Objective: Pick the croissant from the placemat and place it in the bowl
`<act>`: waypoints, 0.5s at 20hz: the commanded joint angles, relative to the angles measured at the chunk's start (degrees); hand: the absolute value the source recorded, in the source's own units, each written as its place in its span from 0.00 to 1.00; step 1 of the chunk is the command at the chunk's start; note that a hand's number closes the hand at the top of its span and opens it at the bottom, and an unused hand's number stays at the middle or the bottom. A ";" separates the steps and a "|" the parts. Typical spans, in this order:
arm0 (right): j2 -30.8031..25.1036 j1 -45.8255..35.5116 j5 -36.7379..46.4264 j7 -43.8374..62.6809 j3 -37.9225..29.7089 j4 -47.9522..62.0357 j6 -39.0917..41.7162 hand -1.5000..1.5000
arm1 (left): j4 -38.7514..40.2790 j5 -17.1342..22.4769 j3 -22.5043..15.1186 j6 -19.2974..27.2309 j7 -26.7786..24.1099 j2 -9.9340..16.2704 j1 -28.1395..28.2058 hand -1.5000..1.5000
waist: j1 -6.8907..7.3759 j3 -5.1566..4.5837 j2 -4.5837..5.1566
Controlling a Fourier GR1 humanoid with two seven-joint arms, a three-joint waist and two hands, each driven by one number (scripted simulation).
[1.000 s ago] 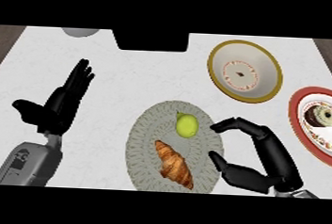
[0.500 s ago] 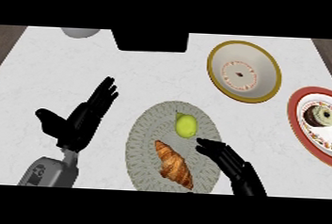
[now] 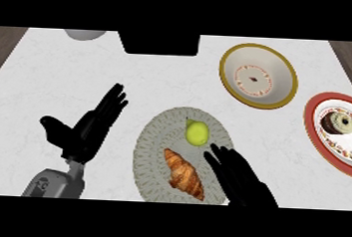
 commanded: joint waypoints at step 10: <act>20.67 -13.27 -0.18 38.39 5.93 2.89 32.02 0.00 | -2.12 -1.14 -0.34 1.58 3.59 -1.80 -1.51 0.50 | 1.19 0.32 0.69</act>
